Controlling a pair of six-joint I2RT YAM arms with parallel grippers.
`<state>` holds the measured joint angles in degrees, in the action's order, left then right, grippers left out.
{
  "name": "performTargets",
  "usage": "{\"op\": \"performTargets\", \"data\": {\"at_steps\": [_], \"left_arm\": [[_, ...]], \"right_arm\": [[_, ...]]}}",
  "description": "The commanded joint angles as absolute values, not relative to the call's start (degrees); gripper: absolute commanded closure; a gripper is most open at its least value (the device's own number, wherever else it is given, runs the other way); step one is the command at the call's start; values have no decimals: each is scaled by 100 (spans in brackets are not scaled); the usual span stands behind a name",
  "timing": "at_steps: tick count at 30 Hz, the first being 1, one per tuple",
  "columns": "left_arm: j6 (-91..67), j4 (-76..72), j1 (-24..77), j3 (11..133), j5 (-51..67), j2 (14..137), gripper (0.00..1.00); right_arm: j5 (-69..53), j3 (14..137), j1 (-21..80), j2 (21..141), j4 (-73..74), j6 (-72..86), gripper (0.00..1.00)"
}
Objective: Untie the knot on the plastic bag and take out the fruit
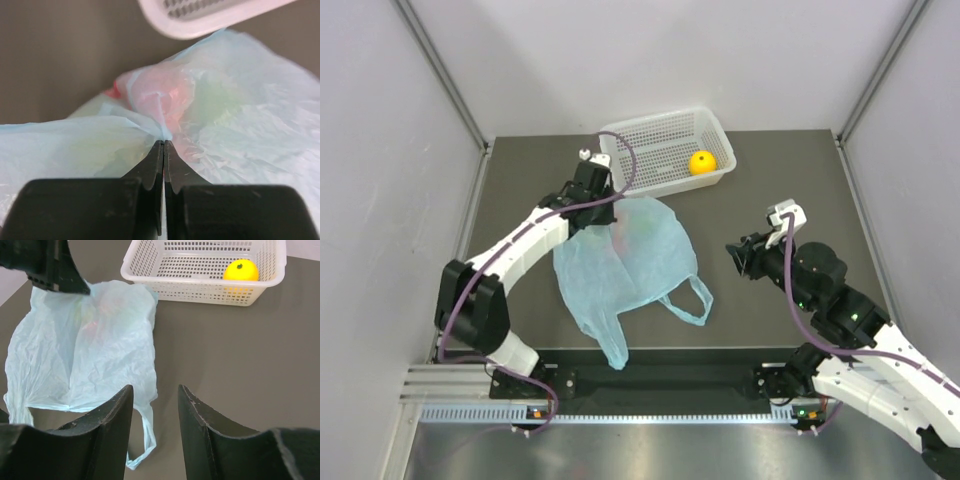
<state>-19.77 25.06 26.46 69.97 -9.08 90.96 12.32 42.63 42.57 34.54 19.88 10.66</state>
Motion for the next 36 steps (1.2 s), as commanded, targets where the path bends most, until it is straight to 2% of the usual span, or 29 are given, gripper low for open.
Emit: {"op": "performTargets", "data": {"at_steps": [1, 10, 13, 17, 20, 26, 36], "left_arm": [[-2259, 2382, 2619, 7400, -378, 8333, 100], [-2610, 2461, 2619, 7366, -175, 7805, 100], [-2637, 2505, 2602, 7199, -360, 7752, 100], [-2768, 2321, 2575, 6830, -395, 7620, 100], [-2786, 2224, 2531, 6592, -553, 7699, 100], [-2926, 1697, 2128, 5969, -633, 7840, 100], [-3041, 1108, 1547, 5766, -466, 8612, 100]], "right_arm": [[1178, 4333, 4210, 3410, 1951, 1046, 59], [783, 4315, 4192, 3542, 1951, 1020, 60], [169, 4298, 4201, 3674, 1925, 950, 62], [-1454, 4219, 4210, 3936, 1671, 914, 65], [-2107, 4175, 4420, 4235, 1512, 923, 66], [-1205, 4306, 5922, 5147, 1213, 861, 63], [-642, 4843, 6759, 6951, 660, 1028, 59]]}}
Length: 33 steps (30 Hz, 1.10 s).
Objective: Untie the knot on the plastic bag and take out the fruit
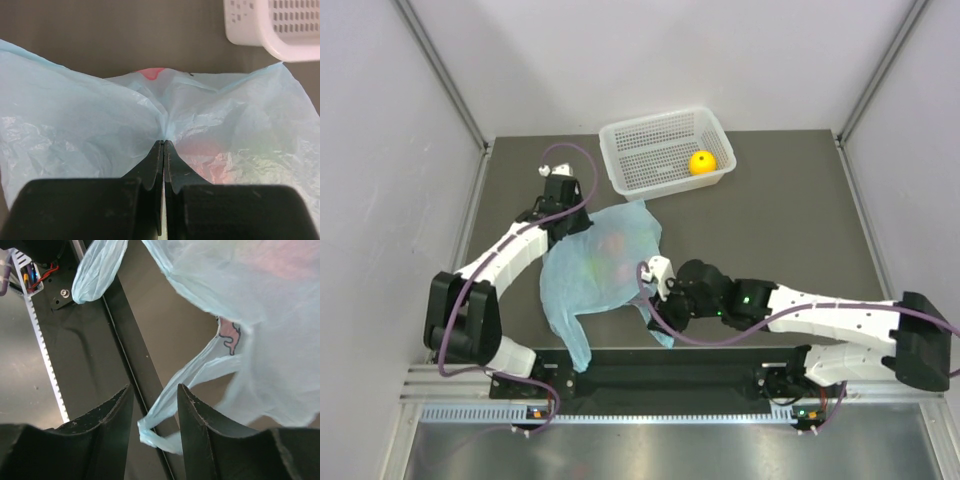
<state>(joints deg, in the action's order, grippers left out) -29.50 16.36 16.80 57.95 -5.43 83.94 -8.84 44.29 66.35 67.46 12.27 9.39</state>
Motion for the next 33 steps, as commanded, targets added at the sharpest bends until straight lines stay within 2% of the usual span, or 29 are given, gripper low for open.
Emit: {"op": "performTargets", "data": {"at_steps": [1, 5, 9, 12, 15, 21, 25, 33], "left_arm": [[-3050, 1055, 1503, 5774, -422, 8683, 100], [-3067, 923, 1424, 5941, -299, 9078, 100], [-3032, 914, 1371, 6099, -97, 9500, 100], [-2971, 957, 1345, 6179, -26, 9747, 100], [-2953, 975, 1310, 6161, 202, 9905, 100], [-3006, 941, 1310, 5881, 702, 9757, 100], [-3067, 896, 1318, 5591, 773, 9414, 100], [-3102, 862, 1327, 5204, 966, 9255, 100]], "right_arm": [[-720, 4904, 6776, 7187, 476, 1054, 59], [-826, 5229, 6952, 7795, 264, 1090, 59], [-134, 5563, 6961, 8331, 307, 1204, 59], [1165, 5809, 6908, 8525, 430, 1318, 52], [1677, 5897, 6768, 8613, 475, 1362, 45], [1276, 5976, 6443, 8894, 212, 1108, 32], [1020, 6134, 6328, 9228, 97, 1011, 27], [1045, 6759, 6302, 10045, 105, 800, 23]]}}
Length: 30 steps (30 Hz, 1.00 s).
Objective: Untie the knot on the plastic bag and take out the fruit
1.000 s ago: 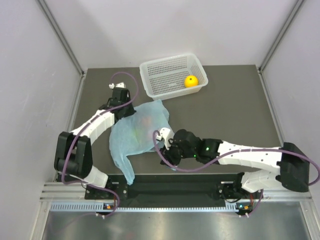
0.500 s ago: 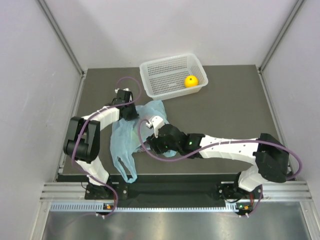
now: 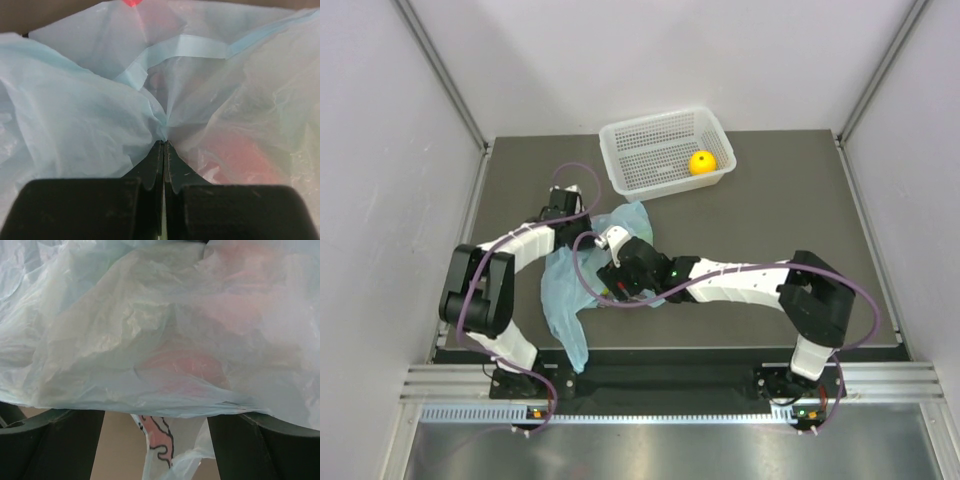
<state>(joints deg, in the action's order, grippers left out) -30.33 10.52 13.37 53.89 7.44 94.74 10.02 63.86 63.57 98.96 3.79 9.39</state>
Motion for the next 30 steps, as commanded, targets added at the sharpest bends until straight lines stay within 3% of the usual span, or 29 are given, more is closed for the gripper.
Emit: {"op": "performTargets", "data": {"at_steps": [1, 11, 17, 20, 23, 25, 28, 29, 30], "left_arm": [[-3146, 835, 1327, 5151, 1045, 9229, 100], [-3226, 765, 1362, 4703, 1178, 8684, 100], [-3322, 747, 1371, 4465, 1257, 8368, 100], [-3340, 765, 1371, 4412, 1257, 8209, 100], [-3340, 843, 1371, 4464, 1213, 8112, 100], [-3340, 888, 1371, 4509, 1239, 8095, 100], [-3331, 923, 1371, 4579, 1266, 8095, 100], [-3357, 923, 1371, 4588, 1257, 8086, 100], [-3357, 923, 1371, 4597, 1283, 8077, 100]], "right_arm": [[1107, 6794, 6302, 10089, 114, 782, 22], [1739, 7057, 6284, 10757, 237, 721, 15], [1732, 6926, 6214, 10881, 123, 835, 21], [1548, 6830, 6170, 10785, 97, 844, 33], [1223, 6619, 6179, 10426, 44, 844, 56], [854, 6418, 6170, 10188, 44, 835, 65], [-705, 6171, 6152, 9590, 340, 783, 83], [-1042, 6144, 6135, 9328, 473, 756, 96], [-1377, 6100, 6135, 9177, 588, 721, 98]]}}
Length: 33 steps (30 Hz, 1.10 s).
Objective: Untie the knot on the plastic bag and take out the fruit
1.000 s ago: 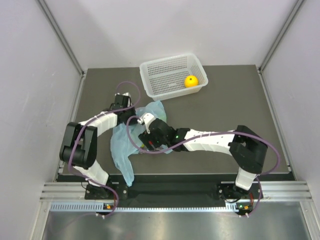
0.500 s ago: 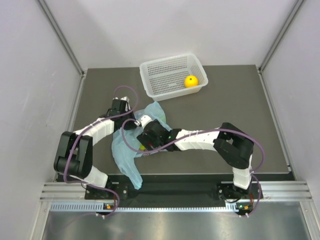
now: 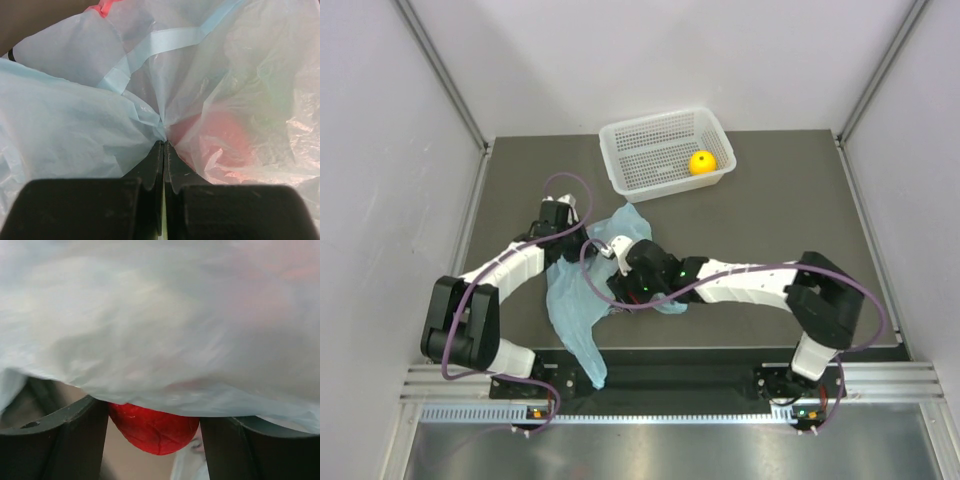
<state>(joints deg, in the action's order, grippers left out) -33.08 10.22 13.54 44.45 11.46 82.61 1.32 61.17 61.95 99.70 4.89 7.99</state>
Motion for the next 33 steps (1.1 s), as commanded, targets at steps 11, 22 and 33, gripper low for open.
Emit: {"op": "performTargets", "data": {"at_steps": [11, 22, 33], "left_arm": [[-3410, 879, 1371, 4667, 1292, 8183, 100], [-3410, 853, 1362, 4615, 1450, 8244, 100], [-3674, 554, 1371, 4272, 1942, 8183, 100]], "right_arm": [[-5658, 6178, 6143, 7981, 2819, -877, 100], [-3675, 7170, 4493, 7627, 1039, 578, 100], [-36, 10483, 2927, 10905, 1459, 1125, 100]]}}
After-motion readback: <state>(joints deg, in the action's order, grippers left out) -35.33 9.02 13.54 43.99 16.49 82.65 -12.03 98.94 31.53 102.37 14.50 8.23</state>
